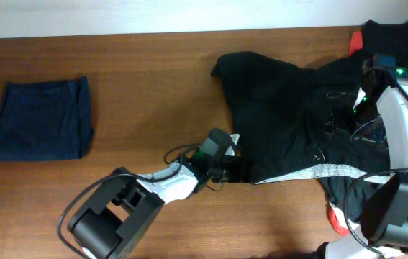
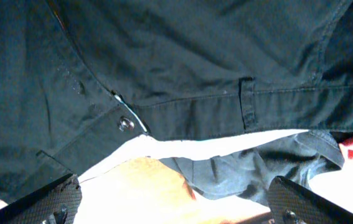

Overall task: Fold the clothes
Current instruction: 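Drag the black shorts leftward onto the table center with the right gripper, then grasp the shorts' left edge with the left gripper and pull left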

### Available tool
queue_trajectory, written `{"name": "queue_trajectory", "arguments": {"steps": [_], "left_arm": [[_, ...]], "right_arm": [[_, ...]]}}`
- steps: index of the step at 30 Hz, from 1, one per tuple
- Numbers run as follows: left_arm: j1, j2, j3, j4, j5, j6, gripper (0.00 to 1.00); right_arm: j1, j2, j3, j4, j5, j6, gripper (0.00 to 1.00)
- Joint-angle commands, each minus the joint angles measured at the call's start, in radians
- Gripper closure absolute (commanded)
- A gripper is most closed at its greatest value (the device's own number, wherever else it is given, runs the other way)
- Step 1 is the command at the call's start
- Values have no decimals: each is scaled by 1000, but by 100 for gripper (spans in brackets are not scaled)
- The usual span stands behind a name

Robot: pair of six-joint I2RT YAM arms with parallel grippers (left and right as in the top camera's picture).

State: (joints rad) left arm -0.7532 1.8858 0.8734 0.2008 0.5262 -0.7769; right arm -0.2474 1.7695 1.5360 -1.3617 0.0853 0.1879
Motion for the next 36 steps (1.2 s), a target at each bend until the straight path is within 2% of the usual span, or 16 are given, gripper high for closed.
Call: {"name": "queue_trajectory", "arguments": {"steps": [1, 4, 5, 6, 10, 12, 13, 16, 18, 20, 24, 27, 31, 33, 36], "left_arm": [[-53, 61, -1, 65, 1, -87, 22], [-74, 65, -1, 79, 2, -87, 54], [-76, 65, -1, 78, 2, -87, 80], [-75, 65, -1, 78, 1, -87, 99], [-15, 64, -1, 11, 3, -86, 99], [62, 45, -1, -127, 14, -63, 99], [134, 9, -1, -256, 21, 11, 99], [295, -96, -1, -500, 19, 199, 99], [428, -187, -1, -631, 15, 335, 99], [582, -280, 5, -733, -12, 399, 99], [853, -380, 42, -821, -66, 414, 99], [969, -389, 78, -832, -119, 419, 99], [1057, -389, 159, -784, -168, 484, 99], [1067, -389, 206, -754, -248, 511, 99], [1067, -389, 285, -748, -346, 529, 99]], "right_arm": [[-3, -15, 8, -3, -3, 12, 1], [-3, -15, 8, -3, -3, 12, 1], [-3, -15, 8, -2, -2, 12, 1], [-3, -15, 8, -2, -2, 11, 1], [-3, -15, 8, 0, -2, 11, 1], [-3, -15, 8, 2, 2, 8, 1], [-3, -15, 8, 5, 3, 8, 1], [-3, -15, 8, 11, 2, 8, 1], [-3, -15, 8, 15, 2, 8, 1], [-3, -15, 8, 15, 1, 8, 1], [-3, -15, 8, 18, -61, -25, 1], [-2, -14, 7, 30, -146, -93, 1], [-2, -13, 7, 34, -165, -106, 1], [-2, -13, 7, 35, -165, -106, 0], [-2, -13, 7, 34, -165, -106, 9]]}}
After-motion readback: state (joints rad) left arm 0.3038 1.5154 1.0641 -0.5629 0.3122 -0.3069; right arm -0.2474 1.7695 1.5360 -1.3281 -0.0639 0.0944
